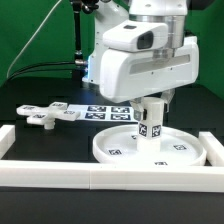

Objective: Assemble round table

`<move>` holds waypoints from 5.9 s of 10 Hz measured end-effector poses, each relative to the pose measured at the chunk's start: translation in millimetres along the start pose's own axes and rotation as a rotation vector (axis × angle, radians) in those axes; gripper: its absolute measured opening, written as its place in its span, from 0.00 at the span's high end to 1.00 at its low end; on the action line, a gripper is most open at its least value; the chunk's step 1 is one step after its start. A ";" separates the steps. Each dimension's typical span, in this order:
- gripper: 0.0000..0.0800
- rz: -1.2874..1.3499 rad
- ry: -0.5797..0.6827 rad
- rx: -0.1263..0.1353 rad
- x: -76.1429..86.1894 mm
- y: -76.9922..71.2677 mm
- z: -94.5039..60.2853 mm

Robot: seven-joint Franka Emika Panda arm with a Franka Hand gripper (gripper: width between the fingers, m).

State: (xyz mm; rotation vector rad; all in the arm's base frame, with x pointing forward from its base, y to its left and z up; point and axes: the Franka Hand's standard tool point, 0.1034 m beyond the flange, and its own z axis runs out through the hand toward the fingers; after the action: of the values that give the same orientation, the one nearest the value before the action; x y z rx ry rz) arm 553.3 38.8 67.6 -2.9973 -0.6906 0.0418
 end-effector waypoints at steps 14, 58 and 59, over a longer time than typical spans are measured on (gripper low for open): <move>0.49 1.078 0.009 0.039 -0.9 -0.6 0.6; 0.19 0.183 0.102 -0.013 -38.2 -16.1 -25.9; 0.19 0.102 0.103 -0.019 -37.4 -15.3 -26.4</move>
Offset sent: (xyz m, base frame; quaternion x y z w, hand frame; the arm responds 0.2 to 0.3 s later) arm 0.0000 0.0000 0.0000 0.0000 0.0000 0.1938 0.9810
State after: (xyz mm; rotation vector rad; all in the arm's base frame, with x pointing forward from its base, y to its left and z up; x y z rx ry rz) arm 514.2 34.6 95.4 -3.0250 -0.5301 -0.1138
